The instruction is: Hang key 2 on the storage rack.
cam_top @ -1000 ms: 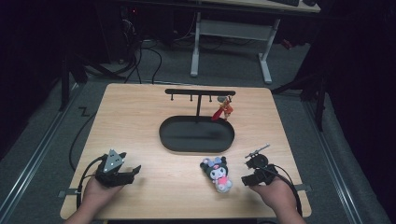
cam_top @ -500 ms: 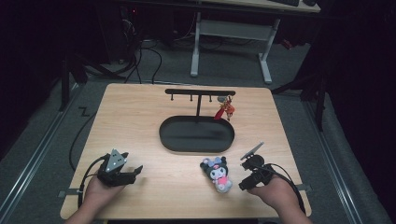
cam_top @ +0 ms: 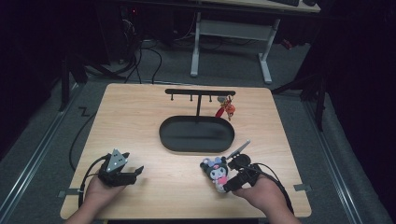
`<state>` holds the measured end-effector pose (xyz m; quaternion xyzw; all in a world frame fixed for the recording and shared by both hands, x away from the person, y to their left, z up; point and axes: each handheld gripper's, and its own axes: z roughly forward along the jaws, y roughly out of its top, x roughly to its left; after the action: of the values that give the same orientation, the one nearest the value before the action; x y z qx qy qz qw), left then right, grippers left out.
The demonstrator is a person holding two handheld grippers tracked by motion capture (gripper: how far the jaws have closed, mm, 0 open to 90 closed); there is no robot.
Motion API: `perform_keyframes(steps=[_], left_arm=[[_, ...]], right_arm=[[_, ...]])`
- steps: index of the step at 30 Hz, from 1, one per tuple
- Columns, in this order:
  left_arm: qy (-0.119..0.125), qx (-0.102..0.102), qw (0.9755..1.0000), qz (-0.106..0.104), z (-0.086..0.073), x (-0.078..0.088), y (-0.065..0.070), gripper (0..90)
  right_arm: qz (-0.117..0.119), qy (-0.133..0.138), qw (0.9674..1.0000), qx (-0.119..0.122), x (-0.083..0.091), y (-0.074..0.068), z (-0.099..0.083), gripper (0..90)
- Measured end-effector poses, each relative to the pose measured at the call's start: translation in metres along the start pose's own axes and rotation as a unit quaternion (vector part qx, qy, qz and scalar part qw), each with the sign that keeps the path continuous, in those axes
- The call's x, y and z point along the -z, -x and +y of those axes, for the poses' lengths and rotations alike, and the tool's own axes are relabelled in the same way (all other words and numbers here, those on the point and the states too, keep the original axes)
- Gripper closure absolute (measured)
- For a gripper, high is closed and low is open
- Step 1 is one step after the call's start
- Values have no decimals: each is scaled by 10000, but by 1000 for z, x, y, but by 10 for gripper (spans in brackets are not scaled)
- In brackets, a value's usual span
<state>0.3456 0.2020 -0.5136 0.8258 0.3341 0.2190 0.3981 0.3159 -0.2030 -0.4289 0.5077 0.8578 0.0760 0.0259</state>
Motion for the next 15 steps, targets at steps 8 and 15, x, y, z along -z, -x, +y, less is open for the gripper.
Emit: perform_keyframes(steps=[8,15], left_arm=[[9,19,10000,-4,-1,1,-1,237],[2,-12,10000,-9,-1,1,0,237]], right_arm=[[91,-116,9998,109,-18,-11,11,165],[139,-226,9996,123,-38,-13,18,178]])
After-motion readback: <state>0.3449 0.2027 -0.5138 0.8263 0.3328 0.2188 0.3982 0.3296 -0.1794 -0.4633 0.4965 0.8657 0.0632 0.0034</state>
